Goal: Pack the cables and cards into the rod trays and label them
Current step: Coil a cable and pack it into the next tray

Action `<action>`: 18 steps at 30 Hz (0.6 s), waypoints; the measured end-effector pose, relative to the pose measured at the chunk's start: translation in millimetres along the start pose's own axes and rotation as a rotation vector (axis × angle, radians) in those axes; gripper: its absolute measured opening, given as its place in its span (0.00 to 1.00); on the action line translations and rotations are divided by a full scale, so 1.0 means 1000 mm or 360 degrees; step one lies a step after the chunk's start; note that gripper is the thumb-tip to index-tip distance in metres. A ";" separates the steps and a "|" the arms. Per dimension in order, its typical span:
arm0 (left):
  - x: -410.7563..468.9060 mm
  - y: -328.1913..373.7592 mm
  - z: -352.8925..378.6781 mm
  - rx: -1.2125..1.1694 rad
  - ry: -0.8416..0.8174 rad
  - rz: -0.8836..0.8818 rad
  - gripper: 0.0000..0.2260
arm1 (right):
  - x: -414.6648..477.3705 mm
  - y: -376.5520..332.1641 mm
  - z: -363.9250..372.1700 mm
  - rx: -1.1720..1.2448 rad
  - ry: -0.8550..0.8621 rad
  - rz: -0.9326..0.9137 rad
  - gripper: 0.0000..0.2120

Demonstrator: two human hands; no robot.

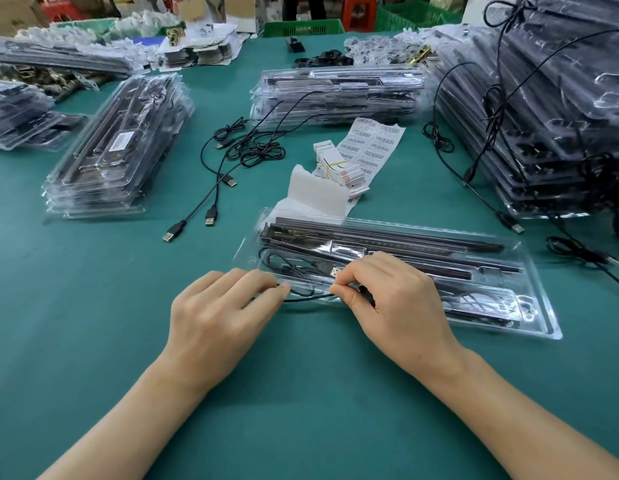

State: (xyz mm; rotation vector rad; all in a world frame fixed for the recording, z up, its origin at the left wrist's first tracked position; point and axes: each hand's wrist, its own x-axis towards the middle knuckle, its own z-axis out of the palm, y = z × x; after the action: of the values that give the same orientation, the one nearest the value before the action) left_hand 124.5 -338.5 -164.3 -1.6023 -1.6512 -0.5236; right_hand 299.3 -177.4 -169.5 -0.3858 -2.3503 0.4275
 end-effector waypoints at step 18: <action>-0.025 -0.033 -0.016 -0.0247 -0.0512 0.0157 0.22 | -0.001 -0.002 -0.001 0.0048 -0.0020 0.0087 0.06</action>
State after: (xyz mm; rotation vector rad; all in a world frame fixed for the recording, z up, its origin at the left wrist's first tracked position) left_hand 94.4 -370.7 -166.0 -1.9537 -1.7863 -0.3636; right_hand 300.4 -179.5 -168.9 -0.4352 -2.3471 0.4919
